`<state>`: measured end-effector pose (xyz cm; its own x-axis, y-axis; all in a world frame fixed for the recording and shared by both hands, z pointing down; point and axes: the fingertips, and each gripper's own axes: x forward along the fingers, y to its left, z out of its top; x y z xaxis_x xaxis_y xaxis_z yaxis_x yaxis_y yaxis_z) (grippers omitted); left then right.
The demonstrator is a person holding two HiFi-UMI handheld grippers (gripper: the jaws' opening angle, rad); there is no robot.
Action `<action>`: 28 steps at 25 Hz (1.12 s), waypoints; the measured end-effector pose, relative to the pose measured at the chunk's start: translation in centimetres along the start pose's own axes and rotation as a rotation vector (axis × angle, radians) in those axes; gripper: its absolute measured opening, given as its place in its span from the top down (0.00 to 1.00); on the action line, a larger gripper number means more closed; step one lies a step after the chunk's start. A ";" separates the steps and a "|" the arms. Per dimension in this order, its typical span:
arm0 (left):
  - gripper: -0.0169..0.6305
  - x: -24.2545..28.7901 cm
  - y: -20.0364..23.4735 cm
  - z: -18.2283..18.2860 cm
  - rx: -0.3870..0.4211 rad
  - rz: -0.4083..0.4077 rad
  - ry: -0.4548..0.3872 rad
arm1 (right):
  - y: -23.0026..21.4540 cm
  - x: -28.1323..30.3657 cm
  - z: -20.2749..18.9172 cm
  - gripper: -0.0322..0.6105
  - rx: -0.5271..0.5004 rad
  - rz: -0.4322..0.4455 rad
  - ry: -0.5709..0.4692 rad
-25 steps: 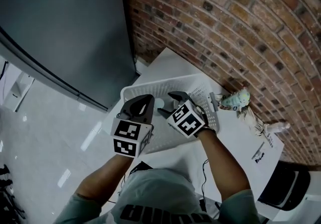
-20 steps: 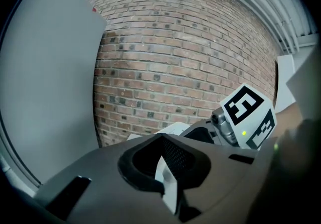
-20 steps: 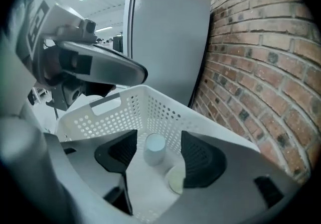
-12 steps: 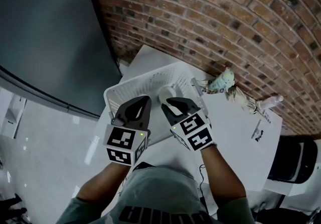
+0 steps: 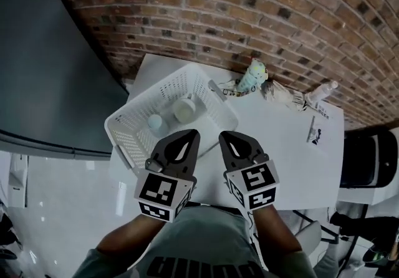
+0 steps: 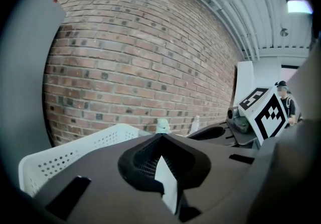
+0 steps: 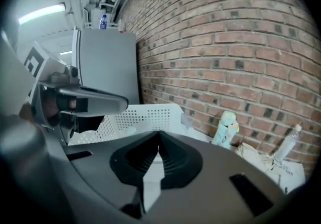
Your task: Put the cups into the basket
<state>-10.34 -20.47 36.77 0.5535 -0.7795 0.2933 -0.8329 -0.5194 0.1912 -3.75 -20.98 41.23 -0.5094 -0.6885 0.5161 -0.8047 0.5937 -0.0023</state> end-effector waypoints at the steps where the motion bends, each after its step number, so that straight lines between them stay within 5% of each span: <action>1: 0.96 0.2 -1.0 -0.4 0.005 -0.027 0.005 | -0.5 -0.8 -0.5 0.93 0.019 -0.032 -0.003; 12: 0.96 1.8 -10.2 -5.2 0.071 -0.185 0.064 | -4.5 -9.3 -7.3 0.93 0.137 -0.261 0.003; 22: 0.96 0.7 -20.2 -8.4 0.053 -0.234 0.079 | -5.2 -17.8 -12.0 0.93 0.184 -0.269 -0.042; 28: 0.96 -0.9 -25.5 -9.8 0.084 -0.190 0.069 | -5.3 -22.4 -14.9 0.93 0.167 -0.245 -0.079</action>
<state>10.33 -3.09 40.86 0.6965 -0.6406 0.3232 -0.7088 -0.6844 0.1711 16.50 -2.45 42.46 -0.3107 -0.8368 0.4508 -0.9422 0.3336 -0.0302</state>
